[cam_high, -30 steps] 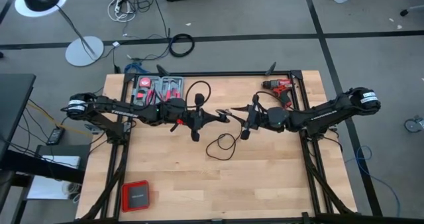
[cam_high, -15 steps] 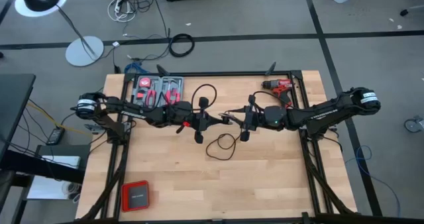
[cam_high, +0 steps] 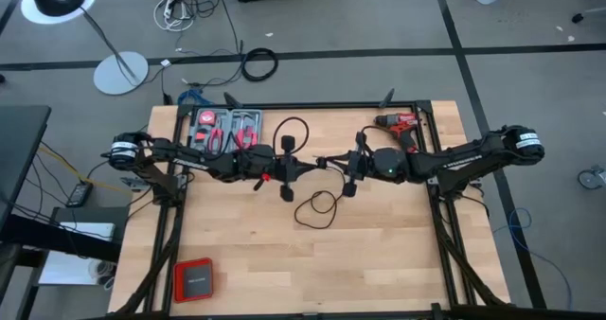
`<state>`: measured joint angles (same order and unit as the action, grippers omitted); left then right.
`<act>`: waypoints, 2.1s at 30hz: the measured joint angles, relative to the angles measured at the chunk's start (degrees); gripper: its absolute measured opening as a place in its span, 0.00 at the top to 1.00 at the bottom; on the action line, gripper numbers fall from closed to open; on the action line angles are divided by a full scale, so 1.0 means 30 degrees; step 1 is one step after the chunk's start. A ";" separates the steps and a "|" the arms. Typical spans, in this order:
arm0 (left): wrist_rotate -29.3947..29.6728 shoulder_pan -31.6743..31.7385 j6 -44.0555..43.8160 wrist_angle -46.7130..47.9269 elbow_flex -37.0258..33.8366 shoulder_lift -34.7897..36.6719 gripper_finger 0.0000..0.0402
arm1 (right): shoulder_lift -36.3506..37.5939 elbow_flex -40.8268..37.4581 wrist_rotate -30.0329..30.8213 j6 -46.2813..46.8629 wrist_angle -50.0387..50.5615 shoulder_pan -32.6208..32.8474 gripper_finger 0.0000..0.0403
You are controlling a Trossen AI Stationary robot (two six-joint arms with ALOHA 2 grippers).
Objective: Coil cords
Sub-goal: Uncoil the black wire on the spool
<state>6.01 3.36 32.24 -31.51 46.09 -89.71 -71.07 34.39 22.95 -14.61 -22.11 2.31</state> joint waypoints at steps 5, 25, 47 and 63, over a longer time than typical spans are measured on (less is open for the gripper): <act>0.0276 0.0082 -0.0300 -0.0729 0.0035 0.0065 0.85 | -0.0037 -0.0039 0.0023 0.0354 0.1341 -0.0372 0.99; -0.3301 0.1972 -0.4754 0.0865 0.0044 0.0066 0.71 | -0.0036 -0.0401 -0.2084 0.1933 0.2260 -0.1990 1.00; -1.1517 0.3849 -0.8456 -0.0836 0.0022 0.0058 0.71 | 0.1047 -0.1698 -0.4874 0.3449 0.0851 -0.3705 1.00; -1.0285 0.2009 -1.5035 -0.8267 0.0028 0.0064 0.71 | 0.2499 -0.1698 -0.6725 0.5713 0.1100 -0.3773 1.00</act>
<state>-24.84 9.39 -12.86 -56.32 46.17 -89.52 -63.57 29.30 2.77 2.53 -18.81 -9.01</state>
